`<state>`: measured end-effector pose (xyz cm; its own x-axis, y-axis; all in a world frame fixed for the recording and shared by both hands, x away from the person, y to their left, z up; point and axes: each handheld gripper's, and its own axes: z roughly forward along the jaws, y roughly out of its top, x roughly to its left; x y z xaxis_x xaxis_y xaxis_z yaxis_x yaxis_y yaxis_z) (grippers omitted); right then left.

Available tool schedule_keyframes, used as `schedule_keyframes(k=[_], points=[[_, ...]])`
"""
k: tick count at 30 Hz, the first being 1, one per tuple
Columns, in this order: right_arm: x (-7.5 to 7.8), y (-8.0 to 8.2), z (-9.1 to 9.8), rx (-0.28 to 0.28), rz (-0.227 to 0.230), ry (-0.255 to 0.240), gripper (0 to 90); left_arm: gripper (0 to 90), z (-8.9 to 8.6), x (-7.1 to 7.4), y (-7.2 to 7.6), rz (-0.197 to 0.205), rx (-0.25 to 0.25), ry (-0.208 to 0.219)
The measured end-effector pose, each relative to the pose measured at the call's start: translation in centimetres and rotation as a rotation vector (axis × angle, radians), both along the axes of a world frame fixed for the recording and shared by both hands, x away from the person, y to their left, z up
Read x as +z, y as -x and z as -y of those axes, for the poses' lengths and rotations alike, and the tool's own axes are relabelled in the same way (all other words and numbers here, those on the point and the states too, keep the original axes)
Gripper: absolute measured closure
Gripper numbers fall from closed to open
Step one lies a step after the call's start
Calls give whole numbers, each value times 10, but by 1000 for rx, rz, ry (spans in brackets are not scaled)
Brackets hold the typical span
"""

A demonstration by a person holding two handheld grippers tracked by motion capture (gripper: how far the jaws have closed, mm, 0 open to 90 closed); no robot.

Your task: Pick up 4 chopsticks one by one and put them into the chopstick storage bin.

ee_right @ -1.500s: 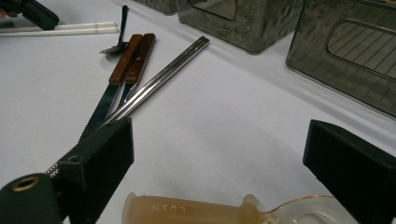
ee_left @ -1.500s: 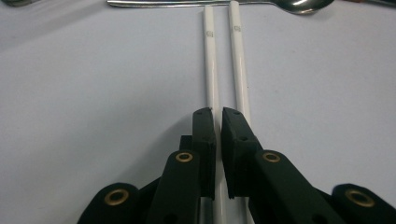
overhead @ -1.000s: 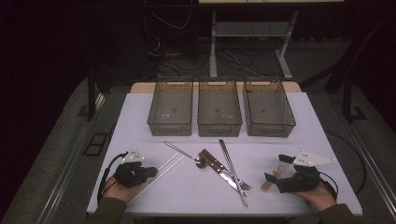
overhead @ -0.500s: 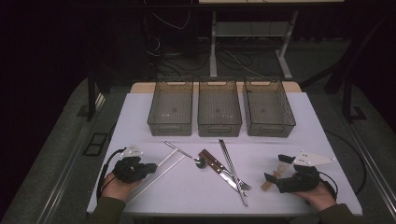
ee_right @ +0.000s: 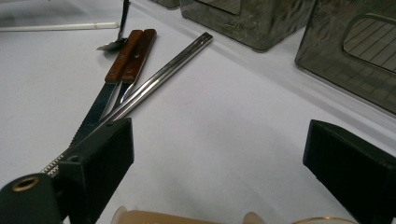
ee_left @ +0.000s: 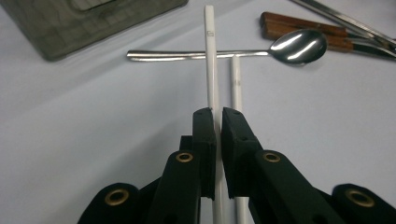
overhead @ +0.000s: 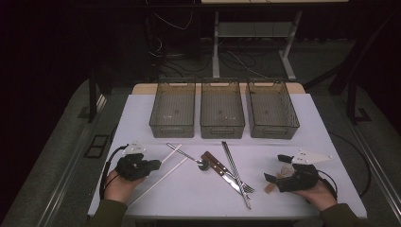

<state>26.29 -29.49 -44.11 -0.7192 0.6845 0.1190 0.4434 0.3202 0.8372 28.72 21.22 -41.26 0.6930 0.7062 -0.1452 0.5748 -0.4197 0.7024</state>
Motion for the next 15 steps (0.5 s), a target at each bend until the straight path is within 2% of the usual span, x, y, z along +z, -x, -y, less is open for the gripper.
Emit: schedule_keyframes(k=[5, 6, 15], points=[[-1, -1, -1, 10, -2, -7, 88, 844, 4, 4, -4, 13, 5, 25], [-1, -2, -2, 10, -3, -7, 88, 844, 4, 5, -5, 18, 2, 16], [0, -1, 0, -3, -18, -24, 88, 844, 7, 17, -15, 54, 13, 41]])
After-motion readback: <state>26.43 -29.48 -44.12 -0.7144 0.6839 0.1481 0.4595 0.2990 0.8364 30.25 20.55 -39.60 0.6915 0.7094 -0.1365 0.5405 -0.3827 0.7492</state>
